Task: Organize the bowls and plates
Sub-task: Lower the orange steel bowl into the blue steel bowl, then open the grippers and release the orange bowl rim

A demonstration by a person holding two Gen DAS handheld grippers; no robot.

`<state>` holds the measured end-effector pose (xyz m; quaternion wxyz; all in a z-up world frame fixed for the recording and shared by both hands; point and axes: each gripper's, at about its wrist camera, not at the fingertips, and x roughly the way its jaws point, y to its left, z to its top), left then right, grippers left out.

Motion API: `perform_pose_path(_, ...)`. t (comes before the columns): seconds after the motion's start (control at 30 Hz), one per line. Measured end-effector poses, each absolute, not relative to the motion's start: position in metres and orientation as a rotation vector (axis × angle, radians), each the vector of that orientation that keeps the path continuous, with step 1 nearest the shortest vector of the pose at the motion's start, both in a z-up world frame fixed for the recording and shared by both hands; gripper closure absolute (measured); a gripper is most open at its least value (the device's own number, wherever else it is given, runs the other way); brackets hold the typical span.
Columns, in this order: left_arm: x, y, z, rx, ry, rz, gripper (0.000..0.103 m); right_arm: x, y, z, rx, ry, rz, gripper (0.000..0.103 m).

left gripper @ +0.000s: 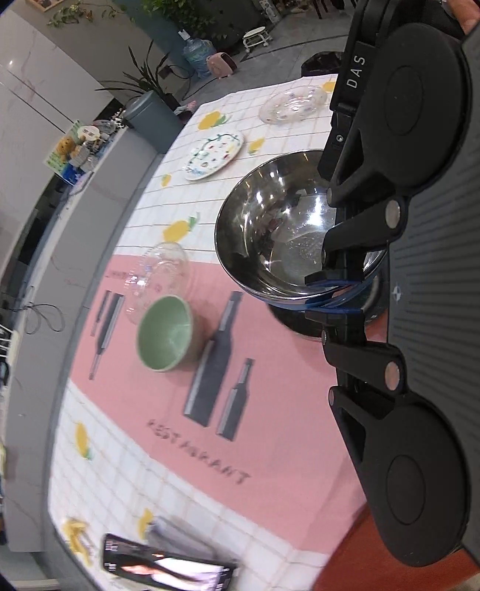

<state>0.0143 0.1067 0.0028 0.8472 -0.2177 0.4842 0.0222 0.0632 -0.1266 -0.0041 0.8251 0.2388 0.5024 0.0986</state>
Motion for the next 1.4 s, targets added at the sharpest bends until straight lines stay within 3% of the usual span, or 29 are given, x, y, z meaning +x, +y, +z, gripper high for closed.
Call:
perform_pose_path(1.13,0.015,0.112,-0.029,-0.477,1.099,0.081,0.089,0.073,-0.117,-0.033,0.499,1.166,0.181,0.093)
perform_pose_path(1.33,0.015,0.115,-0.025,-0.469,1.073,0.078,0.083,0.073,-0.118,-0.032,0.505,1.160,0.188,0.089)
perform_pose_path(1.4,0.015,0.115,-0.022,-0.464,1.063,0.077,0.077,0.073,-0.119,-0.030,0.510,1.157,0.191,0.079)
